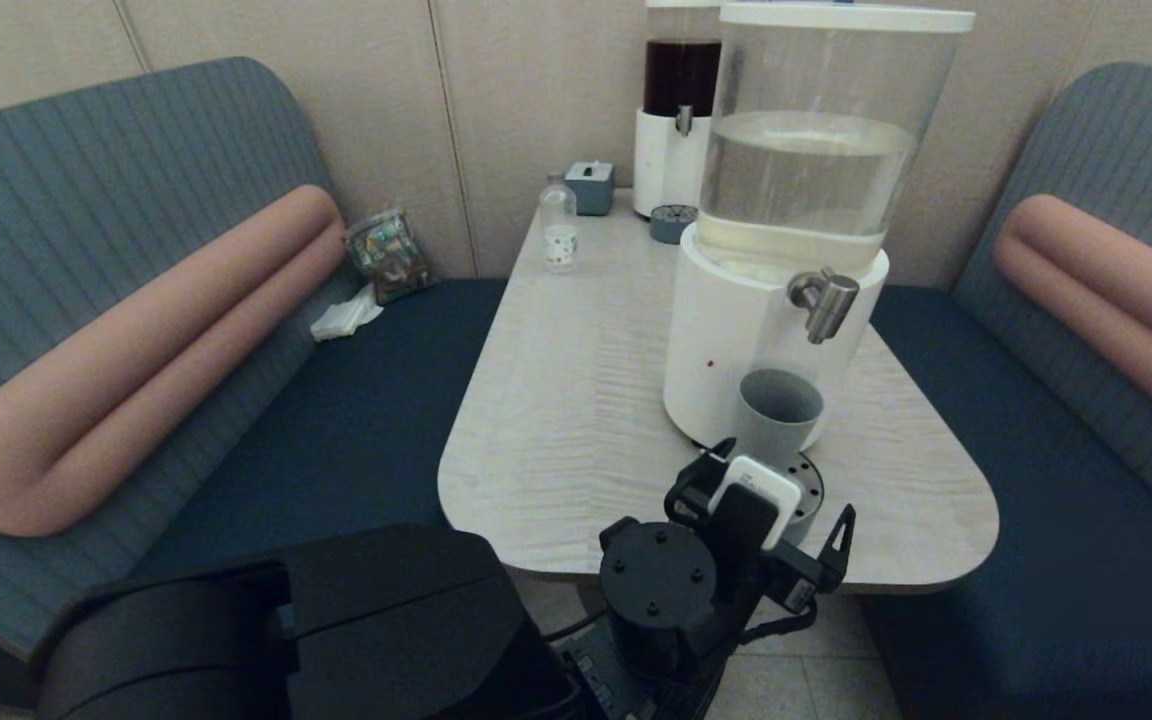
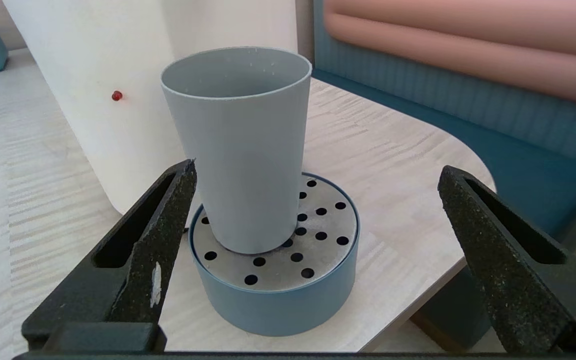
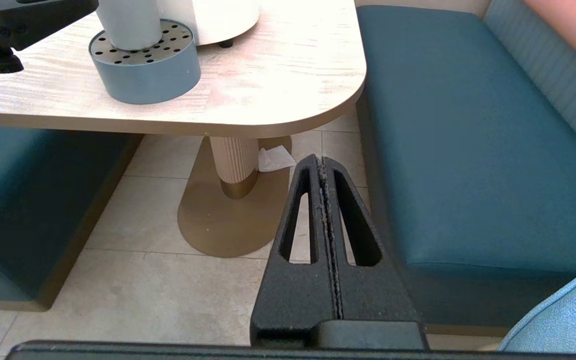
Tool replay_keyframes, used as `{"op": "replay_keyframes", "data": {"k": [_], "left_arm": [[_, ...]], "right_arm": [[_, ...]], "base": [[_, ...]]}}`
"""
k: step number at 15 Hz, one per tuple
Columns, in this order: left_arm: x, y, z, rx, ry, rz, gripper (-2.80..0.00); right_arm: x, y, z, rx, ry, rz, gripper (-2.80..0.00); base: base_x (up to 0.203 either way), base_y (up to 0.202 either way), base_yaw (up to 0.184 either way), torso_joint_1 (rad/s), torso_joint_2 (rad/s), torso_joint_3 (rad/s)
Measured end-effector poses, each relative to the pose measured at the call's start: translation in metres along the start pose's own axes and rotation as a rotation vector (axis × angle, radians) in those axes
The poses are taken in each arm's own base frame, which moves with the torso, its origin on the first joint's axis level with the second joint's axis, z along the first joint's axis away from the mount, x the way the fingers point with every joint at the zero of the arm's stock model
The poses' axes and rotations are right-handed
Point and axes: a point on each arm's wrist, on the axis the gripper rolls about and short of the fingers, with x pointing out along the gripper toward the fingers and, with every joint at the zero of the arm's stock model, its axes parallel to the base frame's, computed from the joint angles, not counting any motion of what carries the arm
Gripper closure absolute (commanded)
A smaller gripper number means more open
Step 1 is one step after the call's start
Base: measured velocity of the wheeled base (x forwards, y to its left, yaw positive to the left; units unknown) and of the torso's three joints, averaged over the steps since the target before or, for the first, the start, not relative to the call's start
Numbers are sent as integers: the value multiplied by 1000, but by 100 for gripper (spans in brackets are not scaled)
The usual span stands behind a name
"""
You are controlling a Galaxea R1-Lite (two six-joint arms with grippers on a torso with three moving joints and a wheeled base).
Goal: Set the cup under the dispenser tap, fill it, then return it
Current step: Place the cup next to the water dispenser
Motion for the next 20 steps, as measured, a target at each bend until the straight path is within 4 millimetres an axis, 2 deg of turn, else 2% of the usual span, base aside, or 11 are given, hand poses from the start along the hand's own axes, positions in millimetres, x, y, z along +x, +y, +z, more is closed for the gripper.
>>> {"op": "replay_keyframes", "data": {"k": [5, 10, 15, 20], "left_arm": [[-1, 0, -1, -1, 6, 8, -280], [-18, 1, -4, 19, 68, 19, -280], [-43, 3, 16, 23, 82, -6, -280], [-76, -1, 40, 26, 97, 1, -280]], "right_arm": [[0, 0, 0, 0, 0, 0, 0], [0, 0, 0, 0, 0, 0, 0], [0, 0, 0, 0, 0, -1, 0], [0, 0, 0, 0, 0, -1, 0]], "base": [[0, 0, 0, 0, 0, 0], [0, 0, 0, 0, 0, 0], [0, 0, 0, 0, 0, 0], [0, 0, 0, 0, 0, 0]]}}
